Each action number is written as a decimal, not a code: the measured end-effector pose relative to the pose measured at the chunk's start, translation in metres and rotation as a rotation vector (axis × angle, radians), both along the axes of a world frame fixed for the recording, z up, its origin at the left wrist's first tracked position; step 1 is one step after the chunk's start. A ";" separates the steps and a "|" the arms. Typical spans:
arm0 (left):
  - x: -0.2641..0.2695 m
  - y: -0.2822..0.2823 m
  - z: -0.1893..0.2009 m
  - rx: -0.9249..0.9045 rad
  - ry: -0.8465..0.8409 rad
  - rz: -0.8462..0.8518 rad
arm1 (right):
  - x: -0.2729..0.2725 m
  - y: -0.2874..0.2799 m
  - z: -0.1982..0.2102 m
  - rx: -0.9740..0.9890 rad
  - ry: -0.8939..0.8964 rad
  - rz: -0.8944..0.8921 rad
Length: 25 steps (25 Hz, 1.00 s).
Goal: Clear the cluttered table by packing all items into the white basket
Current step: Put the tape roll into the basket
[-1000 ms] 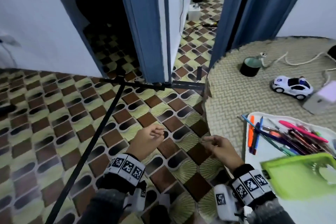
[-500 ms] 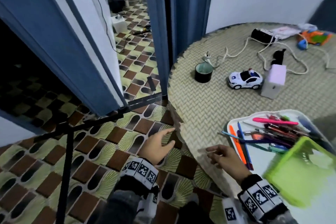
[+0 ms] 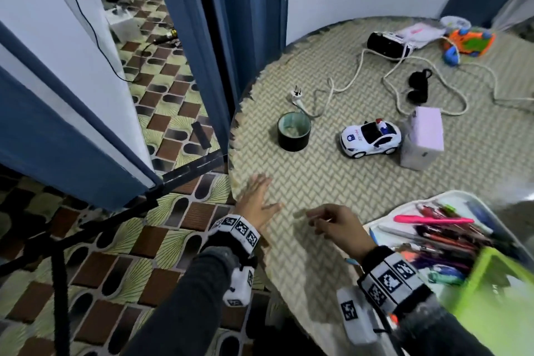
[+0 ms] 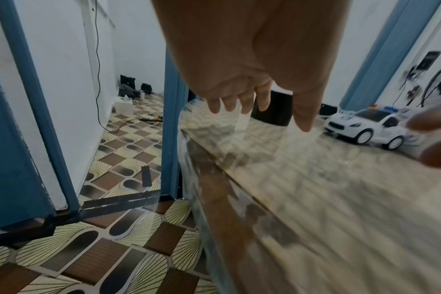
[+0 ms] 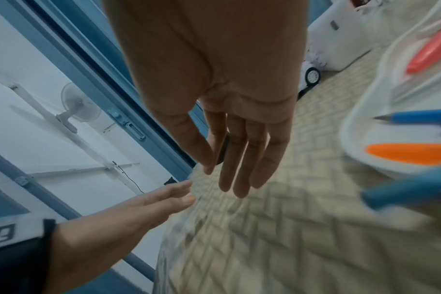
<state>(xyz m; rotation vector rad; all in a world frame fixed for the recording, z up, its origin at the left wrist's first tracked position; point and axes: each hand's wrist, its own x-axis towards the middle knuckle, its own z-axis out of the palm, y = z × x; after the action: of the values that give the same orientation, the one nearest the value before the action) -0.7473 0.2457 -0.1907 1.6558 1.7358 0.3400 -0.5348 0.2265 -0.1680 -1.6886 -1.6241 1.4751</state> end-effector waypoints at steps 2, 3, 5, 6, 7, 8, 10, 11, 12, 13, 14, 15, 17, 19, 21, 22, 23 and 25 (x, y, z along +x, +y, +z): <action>-0.001 0.021 -0.011 -0.094 0.104 -0.086 | -0.009 0.025 0.006 0.042 0.002 -0.026; -0.001 0.025 -0.016 -0.133 0.147 -0.126 | -0.013 0.038 0.011 0.073 0.002 -0.041; 0.000 0.023 -0.025 -0.165 0.215 -0.180 | -0.022 0.061 0.017 0.177 -0.006 -0.086; 0.001 0.021 -0.028 -0.170 0.243 -0.186 | -0.025 0.075 0.018 0.273 -0.028 -0.115; 0.002 0.022 -0.029 -0.178 0.262 -0.192 | -0.028 0.091 0.019 0.382 -0.071 -0.127; 0.002 0.022 -0.029 -0.193 0.269 -0.199 | -0.032 0.107 0.018 0.487 -0.123 -0.124; 0.003 0.024 -0.024 -0.203 0.269 -0.219 | -0.040 0.138 0.015 0.612 -0.213 -0.085; 0.003 0.025 -0.022 -0.211 0.271 -0.228 | -0.045 0.153 0.015 0.605 -0.234 -0.059; 0.003 0.026 -0.022 -0.224 0.273 -0.233 | -0.050 0.166 0.016 0.571 -0.249 -0.027; 0.003 0.028 -0.023 -0.238 0.275 -0.242 | -0.054 0.179 0.015 0.526 -0.265 0.018; 0.002 0.030 -0.024 -0.249 0.282 -0.253 | -0.058 0.190 0.013 0.483 -0.296 0.076; 0.002 0.031 -0.023 -0.266 0.284 -0.264 | -0.060 0.200 0.008 0.450 -0.335 0.139; 0.000 0.033 -0.021 -0.306 0.266 -0.281 | -0.063 0.209 -0.003 0.416 -0.419 0.243; -0.001 0.034 -0.019 -0.330 0.261 -0.292 | -0.066 0.207 -0.014 0.432 -0.475 0.272; -0.001 0.034 -0.018 -0.333 0.249 -0.290 | -0.066 0.200 -0.020 0.474 -0.481 0.228; -0.001 0.033 -0.017 -0.333 0.244 -0.292 | -0.065 0.194 -0.021 0.486 -0.472 0.205; -0.001 0.032 -0.017 -0.332 0.244 -0.296 | -0.064 0.189 -0.021 0.490 -0.455 0.189; -0.002 0.030 -0.017 -0.328 0.258 -0.287 | -0.062 0.176 -0.019 0.493 -0.401 0.154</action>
<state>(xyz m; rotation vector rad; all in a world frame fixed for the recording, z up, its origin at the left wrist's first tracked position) -0.7491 0.2761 -0.2077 1.7241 1.5975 -0.2893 -0.5968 0.4026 -0.1873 -1.6568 -2.1472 0.7178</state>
